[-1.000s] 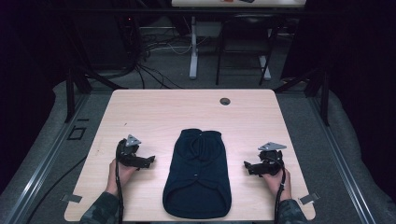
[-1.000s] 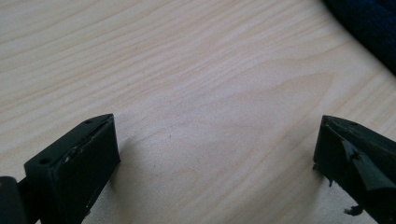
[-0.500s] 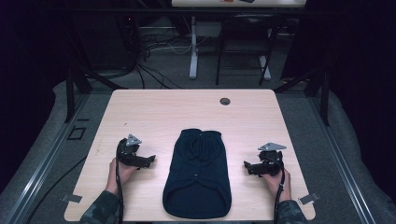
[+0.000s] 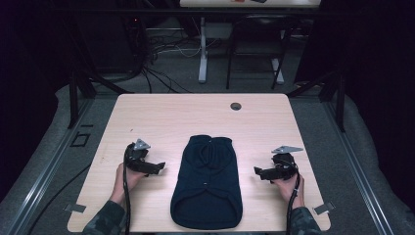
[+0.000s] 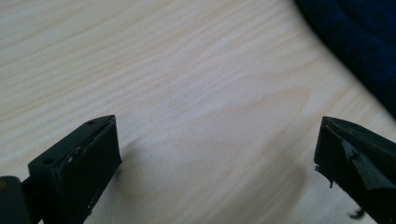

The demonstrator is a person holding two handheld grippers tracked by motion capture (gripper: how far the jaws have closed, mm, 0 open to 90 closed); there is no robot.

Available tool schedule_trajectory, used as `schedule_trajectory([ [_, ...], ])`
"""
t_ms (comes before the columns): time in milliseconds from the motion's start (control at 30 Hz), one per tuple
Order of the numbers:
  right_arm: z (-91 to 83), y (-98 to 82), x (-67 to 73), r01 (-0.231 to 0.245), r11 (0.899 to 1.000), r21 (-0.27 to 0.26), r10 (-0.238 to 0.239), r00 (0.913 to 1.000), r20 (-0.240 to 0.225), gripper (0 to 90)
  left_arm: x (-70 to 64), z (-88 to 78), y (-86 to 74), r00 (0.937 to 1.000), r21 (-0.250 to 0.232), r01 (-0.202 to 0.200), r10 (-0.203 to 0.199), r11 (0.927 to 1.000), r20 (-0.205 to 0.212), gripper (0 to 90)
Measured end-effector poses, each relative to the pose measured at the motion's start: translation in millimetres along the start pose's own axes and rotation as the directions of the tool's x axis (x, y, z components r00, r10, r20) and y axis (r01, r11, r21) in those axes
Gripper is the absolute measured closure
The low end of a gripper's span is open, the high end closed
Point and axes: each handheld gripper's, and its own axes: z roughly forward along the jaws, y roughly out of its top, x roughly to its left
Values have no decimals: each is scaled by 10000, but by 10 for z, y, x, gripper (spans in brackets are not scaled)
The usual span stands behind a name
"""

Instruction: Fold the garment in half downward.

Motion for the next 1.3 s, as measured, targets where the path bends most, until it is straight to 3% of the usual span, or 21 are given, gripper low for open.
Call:
schedule_trajectory([
  [67,3,25,32,76,9999,153,-73,9998,-170,0,-26,-67,83,9997,-361,-39,30,9993,-252,24],
  [167,8,57,70,237,9994,263,-229,9992,-316,0,-22,-104,142,9999,-498,-43,37,9988,-118,30],
  [200,8,81,92,293,9988,391,-270,9980,-566,1,-13,-121,186,10000,-698,51,-57,9975,-81,32],
  [400,-4,163,182,493,9978,435,-448,9941,-992,9,41,-87,259,9992,-547,221,-202,9983,342,25],
  [500,10,294,286,722,9958,555,-639,9881,-1400,17,43,-73,319,9983,-540,296,-268,9981,521,22],
  [633,48,404,363,1081,9924,587,-964,9798,-1753,34,46,-66,403,9993,-798,96,-66,9968,375,38],
  [767,163,587,450,1587,9844,760,-1430,9733,-1798,41,43,13,554,9972,-580,42,2,9983,744,36],
  [833,256,736,514,1799,9801,838,-1595,9654,-2063,47,18,65,628,9961,-510,31,15,9987,885,31],
  [933,320,815,563,1751,9801,937,-1499,9617,-2293,46,-42,150,718,9926,-322,68,-29,9995,1212,23],
  [967,366,885,637,1968,9746,1071,-1652,9541,-2499,46,-74,180,742,9914,-275,2,34,9996,1308,15],
  [1000,366,885,637,1968,9746,1071,-1652,9541,-2499,46,-107,203,767,9912,-163,-170,190,9997,1310,15],
  [1033,409,943,711,2286,9665,1164,-1946,9490,-2480,46,-145,229,790,9911,-81,-286,294,9996,1302,11],
  [1133,460,992,749,2437,9621,1222,-2077,9455,-2509,44,-219,334,857,9866,161,-557,525,9983,1542,4],
  [1267,550,1076,722,2328,9624,1401,-1940,9498,-2456,70,-285,449,945,9821,206,-668,621,9976,1781,2],
  [1300,608,1126,661,2268,9630,1458,-1873,9517,-2432,93,-305,483,979,9816,80,-671,645,9977,1799,1],
])
